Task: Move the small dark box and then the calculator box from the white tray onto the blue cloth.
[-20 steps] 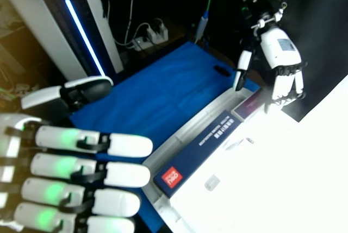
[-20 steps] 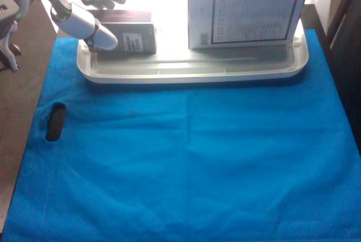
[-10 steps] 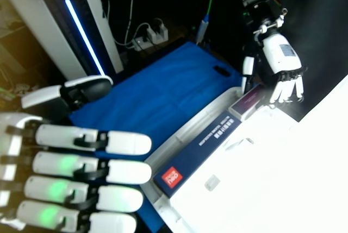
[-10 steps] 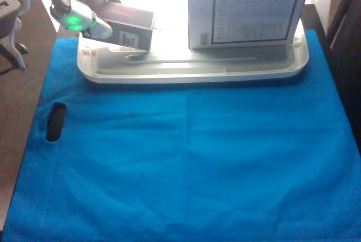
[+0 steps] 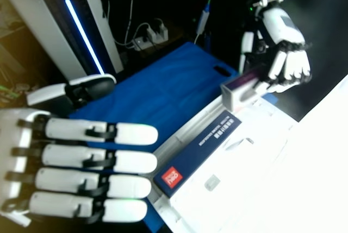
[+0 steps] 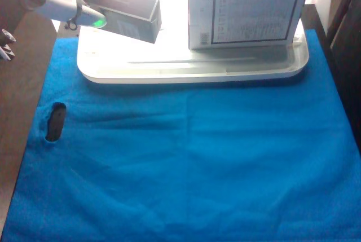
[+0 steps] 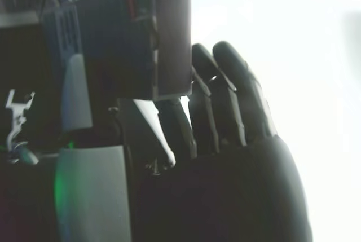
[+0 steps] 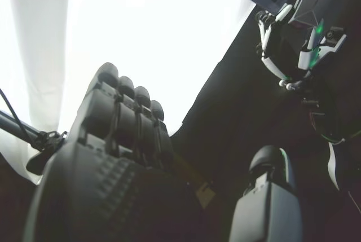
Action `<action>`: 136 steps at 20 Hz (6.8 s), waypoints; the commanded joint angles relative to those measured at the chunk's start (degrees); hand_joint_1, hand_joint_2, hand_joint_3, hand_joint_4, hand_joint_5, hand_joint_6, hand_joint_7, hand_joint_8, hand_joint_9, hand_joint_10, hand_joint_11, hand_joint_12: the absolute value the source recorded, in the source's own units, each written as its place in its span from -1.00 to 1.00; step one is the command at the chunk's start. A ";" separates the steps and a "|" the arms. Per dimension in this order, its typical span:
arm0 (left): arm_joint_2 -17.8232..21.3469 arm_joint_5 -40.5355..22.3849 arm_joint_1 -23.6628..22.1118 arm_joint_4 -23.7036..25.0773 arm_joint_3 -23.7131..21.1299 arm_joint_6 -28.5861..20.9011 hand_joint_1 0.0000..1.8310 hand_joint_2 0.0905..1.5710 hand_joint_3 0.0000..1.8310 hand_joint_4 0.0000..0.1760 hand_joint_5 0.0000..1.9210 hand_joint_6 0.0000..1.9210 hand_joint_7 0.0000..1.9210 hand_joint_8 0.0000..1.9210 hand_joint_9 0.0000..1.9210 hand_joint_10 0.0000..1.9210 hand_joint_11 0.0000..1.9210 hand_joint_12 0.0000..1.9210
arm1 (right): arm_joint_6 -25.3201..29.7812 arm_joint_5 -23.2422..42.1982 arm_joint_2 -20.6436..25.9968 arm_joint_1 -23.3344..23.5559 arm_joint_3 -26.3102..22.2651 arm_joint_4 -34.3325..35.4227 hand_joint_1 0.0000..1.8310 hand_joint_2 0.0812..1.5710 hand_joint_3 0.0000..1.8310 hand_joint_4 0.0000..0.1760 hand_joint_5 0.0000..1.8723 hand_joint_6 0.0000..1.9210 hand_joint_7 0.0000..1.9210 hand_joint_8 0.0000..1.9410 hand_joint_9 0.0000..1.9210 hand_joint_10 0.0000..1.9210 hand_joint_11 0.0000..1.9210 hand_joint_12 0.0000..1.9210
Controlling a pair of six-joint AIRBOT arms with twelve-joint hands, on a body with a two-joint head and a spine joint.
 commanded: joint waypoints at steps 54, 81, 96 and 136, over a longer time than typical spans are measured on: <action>9.46 -22.58 13.78 -16.44 -9.56 8.40 -0.23 0.06 -1.00 -1.00 -0.31 -1.00 -0.30 -0.98 -0.53 -0.45 -0.92 0.27 | 4.47 -6.23 -8.21 5.68 10.72 -1.88 -0.17 -0.12 -1.00 -0.92 -0.62 -1.00 -0.53 -1.00 -0.56 -0.99 -0.82 -0.26; 7.75 -30.74 4.94 -22.48 -7.09 10.67 -0.57 0.19 -1.00 -0.96 -0.79 -1.00 -0.77 -1.00 -0.82 -1.00 -1.00 -0.72 | 6.85 -21.76 -16.77 10.40 19.53 -9.67 0.13 -0.11 -1.00 -1.00 -0.21 -0.98 -0.19 -0.99 -0.18 -0.99 -0.45 -0.43; 5.26 -28.39 5.22 -23.08 -5.42 11.25 -0.61 0.10 -1.00 -0.63 -0.86 -0.99 -0.83 -1.00 -0.85 -1.00 -1.00 -0.67 | 16.55 -16.92 -18.59 9.31 21.00 -13.80 0.40 0.35 -1.00 -1.00 0.01 -0.13 0.21 -0.09 0.55 -0.94 0.19 0.07; 5.30 -28.31 16.13 -36.93 -5.61 16.91 -0.38 -0.04 -1.00 -0.47 -0.79 -1.00 -0.70 -1.00 -0.74 -1.00 -1.00 -0.39 | 16.27 -8.43 0.25 6.46 -4.98 -26.73 0.25 0.44 -1.00 -1.00 -0.03 0.12 0.44 -0.82 0.40 -0.32 0.25 0.25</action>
